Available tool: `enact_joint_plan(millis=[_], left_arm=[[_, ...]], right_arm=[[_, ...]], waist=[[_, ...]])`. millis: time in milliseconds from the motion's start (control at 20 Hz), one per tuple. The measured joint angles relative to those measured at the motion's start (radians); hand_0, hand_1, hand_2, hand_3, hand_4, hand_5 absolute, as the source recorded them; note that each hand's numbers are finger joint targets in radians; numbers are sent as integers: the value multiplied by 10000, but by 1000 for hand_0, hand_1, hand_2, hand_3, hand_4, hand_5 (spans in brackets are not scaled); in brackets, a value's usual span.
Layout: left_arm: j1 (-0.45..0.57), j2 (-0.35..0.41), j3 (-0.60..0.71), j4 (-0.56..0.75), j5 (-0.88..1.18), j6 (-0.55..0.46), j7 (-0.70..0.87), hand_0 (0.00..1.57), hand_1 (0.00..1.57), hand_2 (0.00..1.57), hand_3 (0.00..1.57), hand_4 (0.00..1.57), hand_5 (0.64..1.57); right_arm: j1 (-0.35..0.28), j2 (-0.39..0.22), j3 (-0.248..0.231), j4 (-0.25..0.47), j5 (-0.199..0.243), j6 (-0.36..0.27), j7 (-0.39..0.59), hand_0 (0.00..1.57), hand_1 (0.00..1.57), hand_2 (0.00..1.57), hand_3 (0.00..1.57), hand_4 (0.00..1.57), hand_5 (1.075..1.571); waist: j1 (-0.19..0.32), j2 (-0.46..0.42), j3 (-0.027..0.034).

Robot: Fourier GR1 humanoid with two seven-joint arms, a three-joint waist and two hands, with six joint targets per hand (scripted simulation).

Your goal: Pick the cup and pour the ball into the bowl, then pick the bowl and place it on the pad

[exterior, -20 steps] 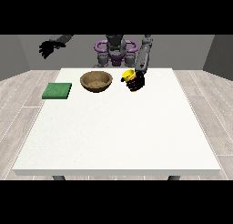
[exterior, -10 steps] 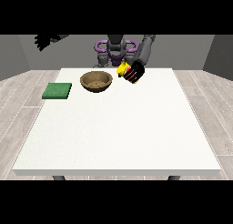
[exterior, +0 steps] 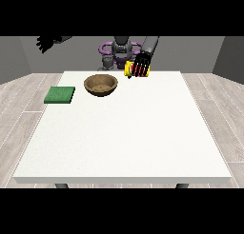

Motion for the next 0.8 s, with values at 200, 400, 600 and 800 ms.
enact_joint_plan(millis=[200,400,600,800], left_arm=[[-562,-542,-827,192,-1113,-713,1832,786,786,1571,1252,1061,1569],[-773,-831,-1673,-208,-1919,-1415,3323,804,804,1571,1232,904,1570],[-1006,-944,-2617,-795,-2579,-2446,4708,415,415,1508,1286,702,1565],[-1057,-985,-3529,-1586,-2947,-3805,5393,0,0,1085,1421,823,1571]], right_arm=[[17,-74,-43,479,64,129,-59,0,0,0,0,651,1564],[-173,-120,-82,927,85,324,-283,0,0,0,0,657,1562],[-603,-50,60,1184,238,273,-374,0,0,0,0,669,1561],[-951,-15,178,1434,301,251,-249,0,0,0,0,676,1561]], waist=[[106,-265,-11],[31,-205,-20],[-180,-112,-23],[-358,-147,-27]])
